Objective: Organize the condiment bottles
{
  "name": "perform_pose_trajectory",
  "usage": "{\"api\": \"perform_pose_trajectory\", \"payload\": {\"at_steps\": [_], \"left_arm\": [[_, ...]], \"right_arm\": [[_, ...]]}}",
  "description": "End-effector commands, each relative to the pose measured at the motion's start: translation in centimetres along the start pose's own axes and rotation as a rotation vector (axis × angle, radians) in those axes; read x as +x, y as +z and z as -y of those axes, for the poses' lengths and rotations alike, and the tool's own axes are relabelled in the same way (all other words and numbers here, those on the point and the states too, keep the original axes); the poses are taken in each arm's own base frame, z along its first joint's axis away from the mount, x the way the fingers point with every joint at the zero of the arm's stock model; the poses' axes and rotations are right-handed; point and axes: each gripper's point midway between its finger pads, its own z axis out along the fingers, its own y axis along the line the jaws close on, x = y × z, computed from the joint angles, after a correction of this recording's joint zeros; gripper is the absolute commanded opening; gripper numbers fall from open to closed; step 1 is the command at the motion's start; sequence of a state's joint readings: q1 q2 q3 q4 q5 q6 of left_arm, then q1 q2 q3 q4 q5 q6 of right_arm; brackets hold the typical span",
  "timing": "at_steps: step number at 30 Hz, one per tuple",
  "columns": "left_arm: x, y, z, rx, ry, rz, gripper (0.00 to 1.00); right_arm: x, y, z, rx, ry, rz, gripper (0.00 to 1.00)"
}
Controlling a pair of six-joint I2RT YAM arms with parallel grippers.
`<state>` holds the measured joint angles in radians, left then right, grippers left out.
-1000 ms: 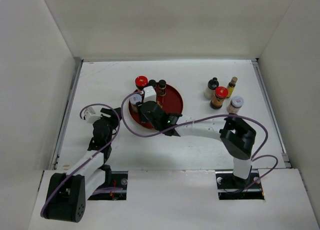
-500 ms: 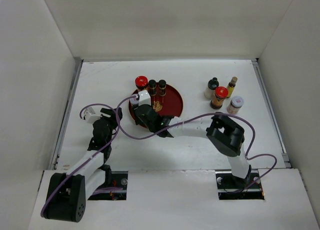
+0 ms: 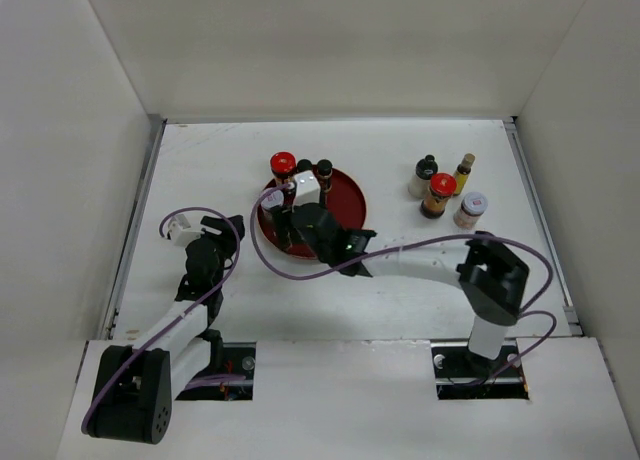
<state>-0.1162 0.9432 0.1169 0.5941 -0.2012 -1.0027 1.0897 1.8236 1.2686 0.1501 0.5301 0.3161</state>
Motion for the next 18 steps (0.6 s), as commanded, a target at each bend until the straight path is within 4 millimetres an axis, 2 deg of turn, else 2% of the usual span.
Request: {"api": "perform_pose_trajectory", "payload": {"at_steps": [1, 4, 8, 10, 11, 12, 13, 14, 15, 18], "left_arm": [[-0.7, -0.2, 0.7, 0.032, -0.01, 0.028, 0.6], [-0.5, -0.1, 0.7, 0.031, -0.01, 0.02, 0.6], [-0.4, 0.0, 0.8, 0.031, -0.004, 0.02, 0.6], [-0.1, 0.1, 0.7, 0.027, -0.008, 0.009, 0.6], [-0.1, 0.1, 0.8, 0.029, -0.009, 0.006, 0.6], [-0.1, 0.1, 0.9, 0.033, -0.009, 0.005, 0.6], [0.0, 0.1, 1.0, 0.035, -0.007, 0.006, 0.6], [0.0, 0.1, 1.1, 0.036, -0.003, 0.007, 0.6], [0.1, 0.1, 1.1, 0.034, -0.002, 0.006, 0.6], [0.1, 0.0, 1.1, 0.039, -0.004, 0.002, 0.6]], "right_arm": [[-5.4, -2.6, 3.7, 0.046, 0.073, 0.131, 0.8], [-5.9, -3.6, 10.8, 0.168, 0.124, 0.148, 0.7], [-5.6, -6.2, 21.8, 0.417, 0.213, 0.172, 0.46], [-5.2, -7.9, 27.0, 0.558, 0.235, 0.169, 0.45], [-4.9, -8.5, 29.3, 0.625, 0.236, 0.159, 0.47], [-4.6, -8.9, 30.8, 0.669, 0.237, 0.148, 0.5], [-4.2, -9.6, 32.8, 0.732, 0.238, 0.126, 0.6], [-3.8, -9.9, 34.0, 0.77, 0.238, 0.11, 0.69], [-3.7, -10.1, 34.7, 0.793, 0.237, 0.103, 0.73], [-3.3, -10.3, 37.1, 0.852, 0.244, 0.085, 0.81]]}}
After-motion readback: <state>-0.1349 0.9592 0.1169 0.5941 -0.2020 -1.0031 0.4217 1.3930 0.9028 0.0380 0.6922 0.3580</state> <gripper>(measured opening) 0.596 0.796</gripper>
